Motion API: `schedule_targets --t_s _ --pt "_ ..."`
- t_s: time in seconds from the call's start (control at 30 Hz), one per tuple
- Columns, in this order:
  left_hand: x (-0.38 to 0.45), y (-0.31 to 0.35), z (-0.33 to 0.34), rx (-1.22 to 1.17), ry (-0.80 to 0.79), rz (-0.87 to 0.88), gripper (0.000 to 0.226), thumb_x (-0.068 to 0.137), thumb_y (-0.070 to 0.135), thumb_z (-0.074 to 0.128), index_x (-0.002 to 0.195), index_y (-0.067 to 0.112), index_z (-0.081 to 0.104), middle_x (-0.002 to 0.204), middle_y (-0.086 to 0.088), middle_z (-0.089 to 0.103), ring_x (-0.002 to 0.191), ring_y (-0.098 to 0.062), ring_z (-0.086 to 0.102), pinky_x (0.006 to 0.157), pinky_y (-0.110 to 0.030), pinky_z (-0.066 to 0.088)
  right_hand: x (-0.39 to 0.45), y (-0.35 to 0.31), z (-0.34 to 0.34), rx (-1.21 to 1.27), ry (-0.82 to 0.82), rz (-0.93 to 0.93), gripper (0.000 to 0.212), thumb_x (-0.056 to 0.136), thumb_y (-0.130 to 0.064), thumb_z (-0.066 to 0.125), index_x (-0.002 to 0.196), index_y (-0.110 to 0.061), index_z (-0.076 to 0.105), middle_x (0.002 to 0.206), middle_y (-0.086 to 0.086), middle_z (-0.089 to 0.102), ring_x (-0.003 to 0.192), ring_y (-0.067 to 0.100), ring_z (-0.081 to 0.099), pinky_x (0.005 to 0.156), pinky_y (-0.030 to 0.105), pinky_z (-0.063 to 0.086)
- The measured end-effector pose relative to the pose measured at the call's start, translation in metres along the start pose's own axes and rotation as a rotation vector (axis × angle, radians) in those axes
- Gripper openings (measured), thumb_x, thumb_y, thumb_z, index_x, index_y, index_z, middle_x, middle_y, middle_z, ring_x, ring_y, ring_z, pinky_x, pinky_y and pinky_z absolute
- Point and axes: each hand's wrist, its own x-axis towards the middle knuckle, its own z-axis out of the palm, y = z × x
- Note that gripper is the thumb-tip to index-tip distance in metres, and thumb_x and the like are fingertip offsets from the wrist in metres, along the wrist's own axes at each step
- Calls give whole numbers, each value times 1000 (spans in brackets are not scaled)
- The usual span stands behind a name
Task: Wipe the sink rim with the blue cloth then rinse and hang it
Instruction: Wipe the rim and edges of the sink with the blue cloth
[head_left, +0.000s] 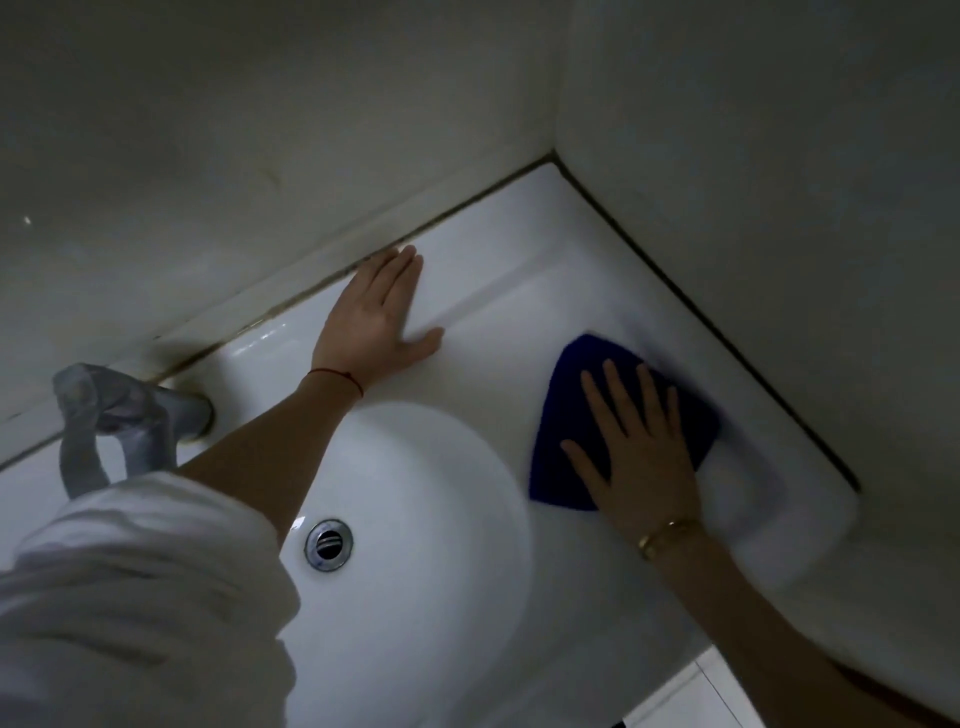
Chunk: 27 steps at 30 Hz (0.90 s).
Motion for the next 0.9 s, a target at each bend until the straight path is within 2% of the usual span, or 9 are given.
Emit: schedule_targets --t_s 0.2,0.27,0.33,0.43,0.5,0.57,0.7,0.77,0.9 --pt "0 -1 2 -2 27 6 74 85 42 70 136 -8 49 139 -24 53 131 -39 48 110 -46 41 -39 2 10 87 -83 -368 69 96 -65 25 154 -30 11 162 -8 8 149 20 5 120 42 5" --pt "0 -2 2 -4 22 8 75 85 43 69 137 -7 49 140 -24 52 131 -39 47 111 -46 39 -23 17 7 62 -63 -321 69 95 -65 22 153 -31 11 161 -8 8 149 21 7 121 41 3" --pt "-1 -2 3 -5 23 3 76 85 43 69 137 -7 48 141 -23 51 133 -38 46 112 -45 38 6 21 0 36 -25 -172 71 93 -66 18 153 -29 11 161 -5 8 149 26 7 121 42 1" --pt "-1 -1 3 -1 9 5 76 85 44 69 138 -7 47 142 -24 50 133 -38 45 113 -45 37 45 -4 -3 67 65 -7 72 95 -62 30 153 -23 16 161 3 14 148 32 9 121 46 1" --pt "0 -1 2 -4 -8 -4 77 86 44 68 139 -6 46 143 -23 49 134 -38 44 114 -44 35 58 -32 0 87 88 -26 71 95 -58 38 152 -20 22 159 6 20 147 34 13 120 49 3" --pt "0 -1 1 7 -16 0 77 86 44 68 139 -7 46 143 -24 49 135 -38 43 114 -45 35 55 -51 5 109 75 -149 70 95 -57 38 152 -20 24 159 5 21 148 32 12 121 49 2" --pt "1 1 1 1 -13 -6 77 85 43 70 138 -8 47 142 -24 50 133 -39 45 113 -46 36 33 -35 14 129 44 -402 66 96 -59 34 152 -25 24 160 -4 18 149 22 7 121 43 3" --pt "1 0 0 -2 -10 -6 77 85 43 70 138 -8 47 142 -24 50 133 -39 45 113 -45 37 40 -11 11 97 69 -371 63 97 -57 32 152 -26 25 159 -3 20 149 23 10 121 44 5" --pt "1 0 0 3 -22 -13 77 85 43 70 138 -7 47 142 -24 50 134 -39 44 112 -46 39 87 -9 -3 82 125 -103 67 96 -57 33 152 -21 23 159 5 21 147 31 14 121 47 4"
